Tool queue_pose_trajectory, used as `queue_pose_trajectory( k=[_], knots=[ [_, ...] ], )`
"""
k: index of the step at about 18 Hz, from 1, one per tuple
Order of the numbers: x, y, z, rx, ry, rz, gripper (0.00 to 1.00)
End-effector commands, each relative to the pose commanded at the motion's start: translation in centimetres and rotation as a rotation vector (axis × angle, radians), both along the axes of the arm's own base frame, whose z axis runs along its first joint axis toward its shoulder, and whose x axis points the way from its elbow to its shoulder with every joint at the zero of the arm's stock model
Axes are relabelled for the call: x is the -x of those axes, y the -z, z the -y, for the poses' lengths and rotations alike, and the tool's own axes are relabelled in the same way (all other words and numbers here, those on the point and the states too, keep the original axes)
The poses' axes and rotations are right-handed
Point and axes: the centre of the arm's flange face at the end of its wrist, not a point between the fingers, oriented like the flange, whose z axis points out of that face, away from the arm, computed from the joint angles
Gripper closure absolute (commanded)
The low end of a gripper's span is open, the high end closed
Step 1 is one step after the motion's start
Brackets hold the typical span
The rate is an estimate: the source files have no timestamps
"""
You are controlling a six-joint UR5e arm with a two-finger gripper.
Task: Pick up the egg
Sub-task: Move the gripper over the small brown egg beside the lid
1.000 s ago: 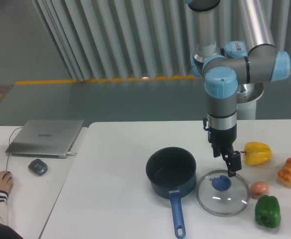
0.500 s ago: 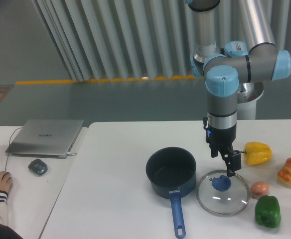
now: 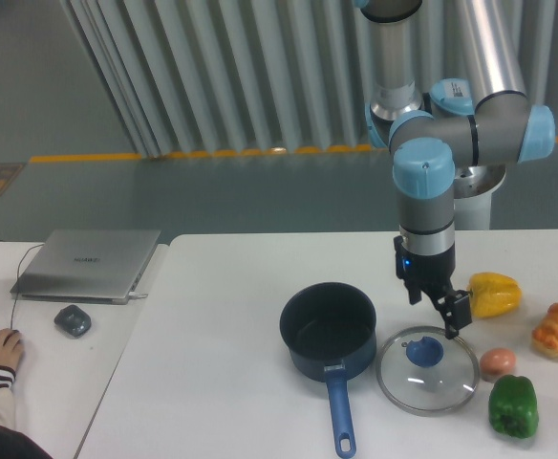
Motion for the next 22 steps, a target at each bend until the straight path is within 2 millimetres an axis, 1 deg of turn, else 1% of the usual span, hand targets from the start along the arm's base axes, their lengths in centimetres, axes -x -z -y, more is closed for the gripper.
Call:
queue_pose_trajectory(
  k=[1,3,4,7,8,10,11,12,13,14,15,17,19,22],
  knots=[
    [0.3,0.3,-0.1,0.008,0.043,0.002,0.00],
    [2.7,2.3,-0.4,0.033,0.087,0.017,0.00],
    [3.1,3.2,-0.6,0.044,0.109,0.025,0.00],
    [3.9,2.9,-0.7,0.040,0.161,0.016,0.00],
    [5.1,3.1,0.0,0.041,0.155,0.020,0.00],
    [7.6,2.3,1.1,0.022,0.139,0.020,0.00],
    [8.4,2.3,1.9,0.008,0.128,0.036,0.00],
    [8.9,2.2,2.4,0.000,0.122,0.043,0.00],
    [8.8,2.4,2.4,0.004,0.124,0.046,0.00],
    [8.8,3.1,2.4,0.011,0.125,0.052,0.00],
    [8.6,3.8,2.8,0.020,0.120,0.062,0.00],
    [9.0,4.8,4.1,0.035,0.126,0.082,0.00],
    [8.2,6.0,4.5,0.053,0.138,0.102,0.00],
    [8.0,6.4,4.5,0.057,0.135,0.108,0.00]
  ],
)
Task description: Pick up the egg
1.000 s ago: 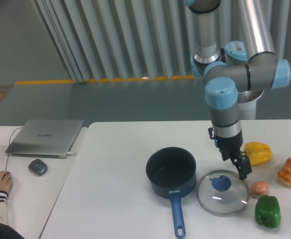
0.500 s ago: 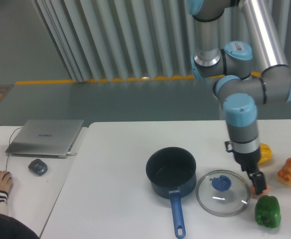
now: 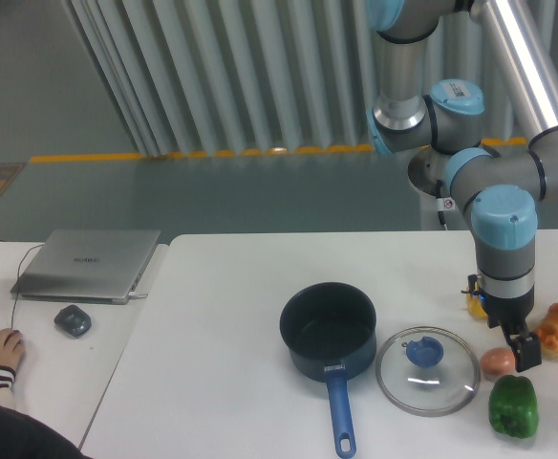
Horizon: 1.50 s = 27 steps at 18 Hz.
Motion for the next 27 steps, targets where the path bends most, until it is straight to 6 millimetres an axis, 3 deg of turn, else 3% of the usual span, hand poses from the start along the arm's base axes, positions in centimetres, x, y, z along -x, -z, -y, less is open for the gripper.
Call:
queue_pose_trajectory(
  k=[14,17,27],
  knots=[
    [0.4,1.1,-1.2,0.003,-0.023,0.002,0.00],
    [0.0,1.2,-1.7,-0.001,-0.035,-0.002,0.08],
    [-0.6,1.8,-2.5,0.005,-0.026,-0.005,0.11]
  ],
)
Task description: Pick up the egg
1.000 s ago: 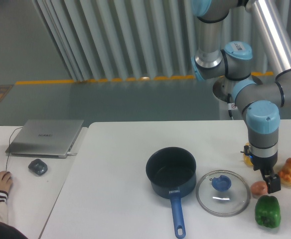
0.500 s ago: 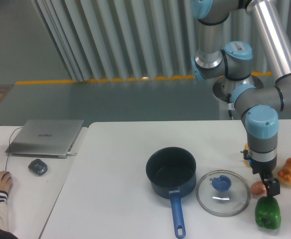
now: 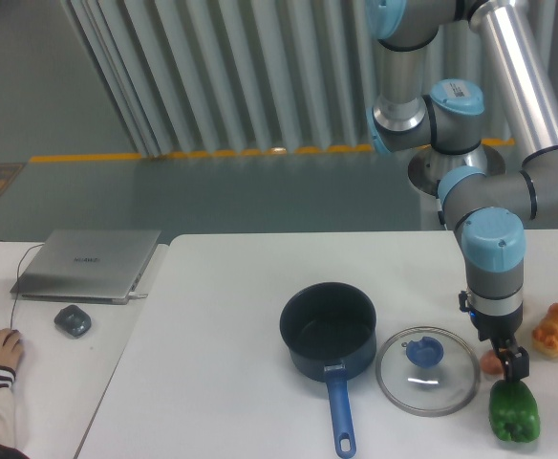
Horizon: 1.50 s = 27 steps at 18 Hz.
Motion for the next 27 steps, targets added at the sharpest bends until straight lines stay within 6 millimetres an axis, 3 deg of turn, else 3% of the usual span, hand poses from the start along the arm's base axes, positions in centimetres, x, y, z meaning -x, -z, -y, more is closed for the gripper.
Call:
queue_pose_trajectory(
  k=[8,9,12,27],
  knots=[
    [-0.08,0.23,0.10,0.002,0.002,0.000,0.15],
    [-0.10,0.13,0.10,0.000,0.002,0.000,0.26],
    [-0.05,-0.09,0.07,-0.001,0.011,-0.003,0.34],
    [0.09,-0.56,-0.09,-0.007,0.005,-0.007,0.58]
  ],
)
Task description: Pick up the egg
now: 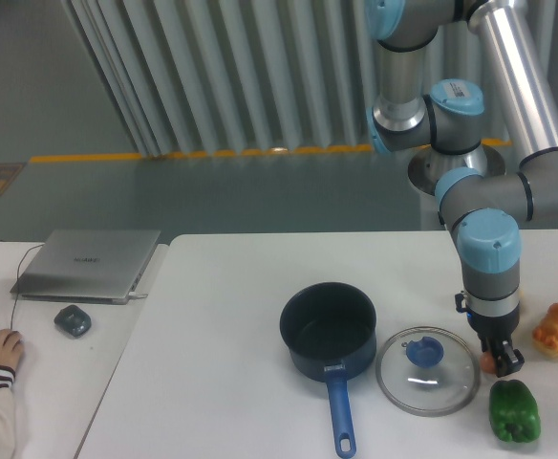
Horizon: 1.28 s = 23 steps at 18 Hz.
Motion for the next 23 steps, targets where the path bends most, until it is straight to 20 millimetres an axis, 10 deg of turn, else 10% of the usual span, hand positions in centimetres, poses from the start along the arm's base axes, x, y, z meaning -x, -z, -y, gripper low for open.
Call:
queue_pose_trajectory(
  k=[23],
  knots=[
    [-2.6,-9.6,-0.8,-0.095,0.015,0.044,0.64]
  ],
)
